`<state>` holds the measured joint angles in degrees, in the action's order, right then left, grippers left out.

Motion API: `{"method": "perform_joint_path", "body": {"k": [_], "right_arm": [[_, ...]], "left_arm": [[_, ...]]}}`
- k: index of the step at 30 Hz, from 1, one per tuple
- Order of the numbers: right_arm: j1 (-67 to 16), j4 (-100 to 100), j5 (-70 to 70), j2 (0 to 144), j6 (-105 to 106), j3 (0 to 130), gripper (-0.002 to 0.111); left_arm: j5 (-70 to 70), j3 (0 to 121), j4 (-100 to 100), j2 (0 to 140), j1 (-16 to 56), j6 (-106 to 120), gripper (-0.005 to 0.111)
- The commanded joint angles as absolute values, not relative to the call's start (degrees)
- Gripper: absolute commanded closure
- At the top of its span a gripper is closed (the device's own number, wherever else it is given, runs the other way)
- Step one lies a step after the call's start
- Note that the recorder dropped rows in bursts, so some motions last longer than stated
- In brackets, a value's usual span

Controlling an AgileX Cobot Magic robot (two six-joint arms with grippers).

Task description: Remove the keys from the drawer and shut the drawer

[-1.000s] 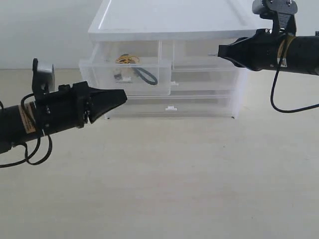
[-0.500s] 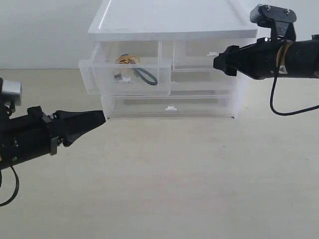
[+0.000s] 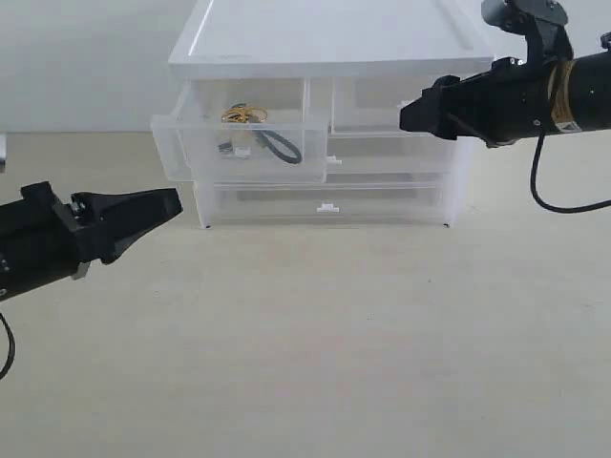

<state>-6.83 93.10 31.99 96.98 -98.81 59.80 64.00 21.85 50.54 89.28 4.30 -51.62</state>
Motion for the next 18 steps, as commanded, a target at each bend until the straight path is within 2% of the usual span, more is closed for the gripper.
{"method": "perform_joint_path", "body": {"k": [1, 7, 14, 18], "right_arm": [[-6.5, 95.9, 42.4, 94.4, -99.6, 60.0, 0.064], [-8.4, 97.6, 48.0, 88.0, -103.0, 60.6, 0.064], [-20.0, 99.9, 39.0, 85.3, -110.9, 69.4, 0.064], [-22.8, 99.9, 34.4, 87.2, -111.5, 73.7, 0.064]], "left_arm": [[53.6, 21.4, 49.6, 84.9, 1.9, -50.7, 0.103], [52.9, 20.6, 48.6, 80.9, -0.3, -50.7, 0.103], [50.5, 20.6, 45.8, 80.0, -0.9, -50.1, 0.103], [50.6, 20.6, 42.1, 80.0, -0.9, -48.2, 0.103]]}}
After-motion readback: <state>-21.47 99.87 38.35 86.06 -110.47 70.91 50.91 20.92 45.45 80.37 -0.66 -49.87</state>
